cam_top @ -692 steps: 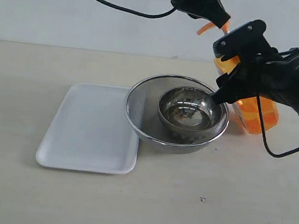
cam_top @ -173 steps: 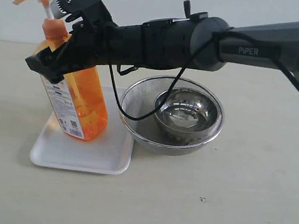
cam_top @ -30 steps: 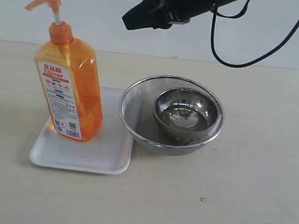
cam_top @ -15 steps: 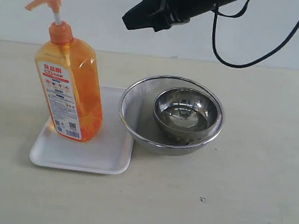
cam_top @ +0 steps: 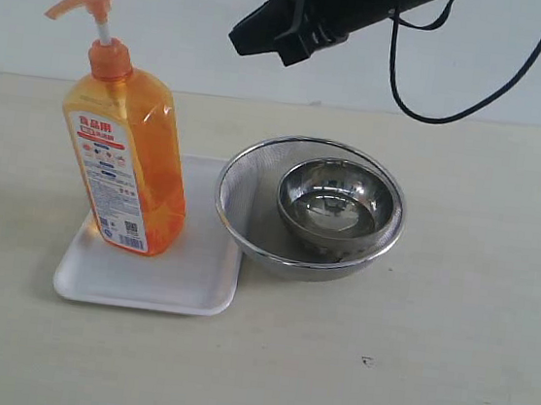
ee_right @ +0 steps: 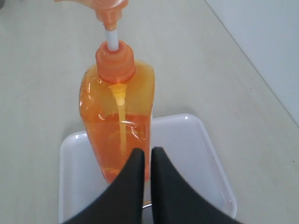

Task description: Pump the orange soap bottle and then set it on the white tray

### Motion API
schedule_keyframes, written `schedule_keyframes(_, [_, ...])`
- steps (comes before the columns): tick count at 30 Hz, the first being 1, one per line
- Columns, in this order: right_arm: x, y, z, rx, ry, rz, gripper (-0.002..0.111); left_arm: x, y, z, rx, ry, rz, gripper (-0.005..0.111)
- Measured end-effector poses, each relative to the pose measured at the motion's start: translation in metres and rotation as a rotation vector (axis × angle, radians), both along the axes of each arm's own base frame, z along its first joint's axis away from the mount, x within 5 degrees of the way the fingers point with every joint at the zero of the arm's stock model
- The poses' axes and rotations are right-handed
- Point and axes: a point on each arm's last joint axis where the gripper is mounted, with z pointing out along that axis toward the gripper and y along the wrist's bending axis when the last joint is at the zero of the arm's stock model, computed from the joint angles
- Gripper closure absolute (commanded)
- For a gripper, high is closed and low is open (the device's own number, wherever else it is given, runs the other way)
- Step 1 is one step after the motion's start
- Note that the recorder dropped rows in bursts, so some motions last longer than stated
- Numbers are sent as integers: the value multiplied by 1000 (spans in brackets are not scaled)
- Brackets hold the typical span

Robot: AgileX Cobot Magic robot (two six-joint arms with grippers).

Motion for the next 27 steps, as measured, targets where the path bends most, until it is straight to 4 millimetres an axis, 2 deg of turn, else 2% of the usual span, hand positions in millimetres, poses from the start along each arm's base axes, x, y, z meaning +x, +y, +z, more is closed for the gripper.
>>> schedule_keyframes(6, [0,0,0,0,0,0,108,-20,16,-25,-92,-18,17,102])
schedule_keyframes(11, [-2,0,0,-2,17,17,108,-32,24,-32,-96,-2,1,102])
schedule_keyframes(19, [-4,0,-1,1,55,17,108,-42,4,-48,136,128,-265,102])
schedule_keyframes(27, [-7,0,-1,0,89,35,108,-43,2,-53,346,143,-308,102])
